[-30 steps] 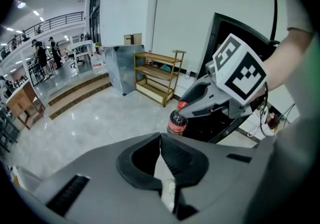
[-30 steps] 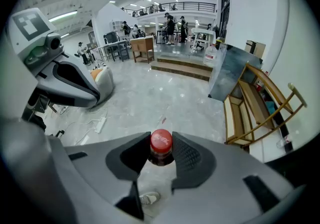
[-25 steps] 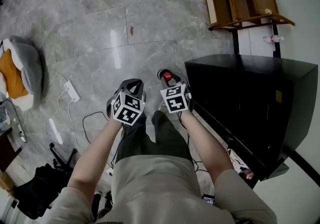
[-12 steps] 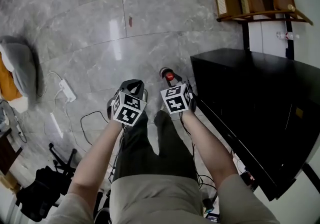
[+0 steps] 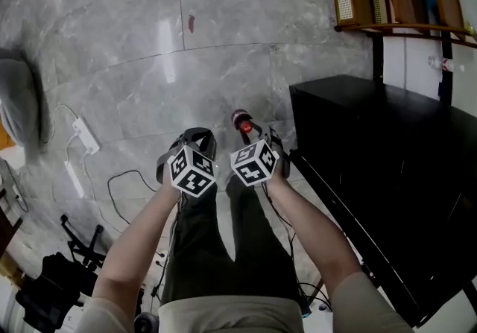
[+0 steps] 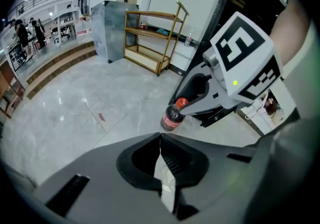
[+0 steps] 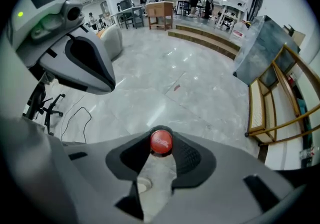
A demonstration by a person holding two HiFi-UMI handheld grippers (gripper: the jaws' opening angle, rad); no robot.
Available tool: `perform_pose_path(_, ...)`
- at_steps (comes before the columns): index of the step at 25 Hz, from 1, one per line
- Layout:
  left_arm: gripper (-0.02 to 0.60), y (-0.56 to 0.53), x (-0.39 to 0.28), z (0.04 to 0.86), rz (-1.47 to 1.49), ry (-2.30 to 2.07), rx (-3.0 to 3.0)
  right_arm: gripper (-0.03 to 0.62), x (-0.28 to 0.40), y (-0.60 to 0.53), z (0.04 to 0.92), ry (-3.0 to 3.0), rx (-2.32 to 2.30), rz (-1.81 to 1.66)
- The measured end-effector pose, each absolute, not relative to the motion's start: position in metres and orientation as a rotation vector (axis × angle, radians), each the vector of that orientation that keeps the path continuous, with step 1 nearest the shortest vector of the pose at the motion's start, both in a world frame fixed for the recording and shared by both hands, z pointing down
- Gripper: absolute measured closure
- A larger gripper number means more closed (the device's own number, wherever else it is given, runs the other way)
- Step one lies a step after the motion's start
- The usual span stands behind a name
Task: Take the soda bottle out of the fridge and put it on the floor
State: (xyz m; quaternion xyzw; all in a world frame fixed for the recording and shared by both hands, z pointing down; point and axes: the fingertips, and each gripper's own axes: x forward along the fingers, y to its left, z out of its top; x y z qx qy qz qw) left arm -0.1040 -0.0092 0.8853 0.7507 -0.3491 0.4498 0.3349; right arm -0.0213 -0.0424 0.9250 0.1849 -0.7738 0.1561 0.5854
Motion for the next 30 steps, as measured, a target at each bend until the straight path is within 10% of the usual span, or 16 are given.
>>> perform_pose_path(30,0.575,0.125,-0.142,1.159,1.186,-0.782,1.654,0.480,0.022,0.016,1.203,-1.500,0.621,0.821)
